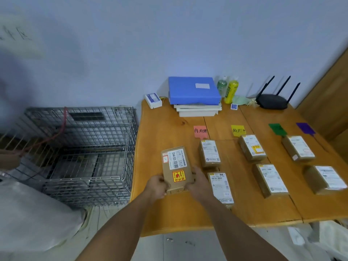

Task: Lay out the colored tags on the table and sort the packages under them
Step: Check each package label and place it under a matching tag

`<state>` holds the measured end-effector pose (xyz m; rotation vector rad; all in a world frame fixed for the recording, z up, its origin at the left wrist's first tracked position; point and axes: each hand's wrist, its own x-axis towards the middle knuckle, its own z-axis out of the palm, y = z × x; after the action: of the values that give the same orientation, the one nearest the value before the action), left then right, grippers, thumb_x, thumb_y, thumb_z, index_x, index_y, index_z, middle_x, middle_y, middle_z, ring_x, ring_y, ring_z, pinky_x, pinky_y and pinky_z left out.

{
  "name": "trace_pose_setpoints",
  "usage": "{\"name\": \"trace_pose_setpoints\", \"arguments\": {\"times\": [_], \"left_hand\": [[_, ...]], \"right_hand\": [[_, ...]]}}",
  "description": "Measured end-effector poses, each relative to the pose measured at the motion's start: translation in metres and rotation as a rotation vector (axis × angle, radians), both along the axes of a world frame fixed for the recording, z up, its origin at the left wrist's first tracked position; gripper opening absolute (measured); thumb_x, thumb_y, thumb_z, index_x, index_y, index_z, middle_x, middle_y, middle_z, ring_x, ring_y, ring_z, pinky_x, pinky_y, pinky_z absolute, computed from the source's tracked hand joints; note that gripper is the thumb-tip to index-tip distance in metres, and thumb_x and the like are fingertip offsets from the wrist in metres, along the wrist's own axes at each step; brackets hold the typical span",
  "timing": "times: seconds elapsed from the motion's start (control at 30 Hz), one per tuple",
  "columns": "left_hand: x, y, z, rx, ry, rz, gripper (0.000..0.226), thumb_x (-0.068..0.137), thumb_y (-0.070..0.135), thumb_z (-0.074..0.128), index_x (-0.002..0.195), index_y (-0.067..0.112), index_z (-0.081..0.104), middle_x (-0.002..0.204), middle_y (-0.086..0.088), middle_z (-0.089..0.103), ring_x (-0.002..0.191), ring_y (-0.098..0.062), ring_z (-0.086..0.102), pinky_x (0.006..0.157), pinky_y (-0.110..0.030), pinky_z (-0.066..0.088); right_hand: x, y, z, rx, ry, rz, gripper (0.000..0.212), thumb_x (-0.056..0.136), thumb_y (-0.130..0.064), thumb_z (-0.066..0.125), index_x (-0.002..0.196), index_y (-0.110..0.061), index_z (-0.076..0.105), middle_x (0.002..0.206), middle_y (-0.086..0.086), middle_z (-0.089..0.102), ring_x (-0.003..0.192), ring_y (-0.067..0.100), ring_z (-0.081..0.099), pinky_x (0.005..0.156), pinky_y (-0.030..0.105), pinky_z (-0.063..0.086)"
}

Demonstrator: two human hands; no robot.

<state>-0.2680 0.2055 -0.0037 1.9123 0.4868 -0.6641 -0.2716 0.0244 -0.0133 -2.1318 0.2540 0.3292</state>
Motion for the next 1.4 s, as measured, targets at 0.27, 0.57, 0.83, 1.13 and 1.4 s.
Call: {"name": "trace_pose_setpoints", "arguments": {"times": [0.27,0.57,0.83,1.13,1.4], "left_hand": [[0.003,0.011,0.126,-0.304,-0.132,0.133,0.019,0.101,0.021,0.056,0.114,0.007,0.059,0.104,-0.016,0.071,0.085,-0.032,0.074,0.08,-0.046,0.063],[0.01,0.055,0.265,-0.488,-0.516,0.324,0.028,0.094,0.039,0.068,0.115,0.025,0.056,0.116,-0.001,0.064,0.109,-0.024,0.064,0.097,-0.047,0.053],[0.003,0.039,0.321,-0.605,-0.606,0.13,0.037,0.091,0.016,0.074,0.125,0.023,0.062,0.111,-0.013,0.074,0.094,-0.028,0.074,0.084,-0.042,0.062],[-0.002,-0.05,0.338,-0.5,-0.699,0.163,0.032,0.096,0.008,0.064,0.126,0.019,0.065,0.104,-0.009,0.076,0.086,-0.026,0.074,0.075,-0.036,0.061],[0.001,-0.251,0.365,-0.532,-0.833,0.21,0.03,0.092,0.006,0.063,0.116,0.022,0.071,0.102,-0.004,0.074,0.087,-0.017,0.067,0.072,-0.028,0.05]], "right_hand": [[0.018,0.014,0.147,0.326,-0.223,-0.186,0.054,0.079,-0.001,0.073,0.123,-0.024,0.051,0.118,-0.004,0.059,0.106,0.013,0.06,0.08,0.032,0.056],[0.024,-0.019,0.318,0.554,-0.387,-0.335,0.061,0.071,-0.009,0.08,0.124,-0.01,0.049,0.111,0.011,0.067,0.097,0.025,0.069,0.09,0.044,0.057],[-0.005,-0.052,0.385,0.642,-0.49,-0.395,0.034,0.084,-0.019,0.076,0.11,-0.002,0.062,0.101,0.021,0.075,0.089,0.032,0.072,0.082,0.049,0.059],[-0.016,-0.133,0.395,0.386,-0.648,-0.345,0.016,0.094,-0.026,0.066,0.109,-0.021,0.067,0.112,0.001,0.068,0.101,0.018,0.066,0.088,0.04,0.057],[-0.044,-0.311,0.412,0.337,-0.666,-0.359,0.032,0.094,-0.018,0.062,0.126,-0.025,0.059,0.123,-0.007,0.063,0.102,0.012,0.064,0.079,0.023,0.053]]}}
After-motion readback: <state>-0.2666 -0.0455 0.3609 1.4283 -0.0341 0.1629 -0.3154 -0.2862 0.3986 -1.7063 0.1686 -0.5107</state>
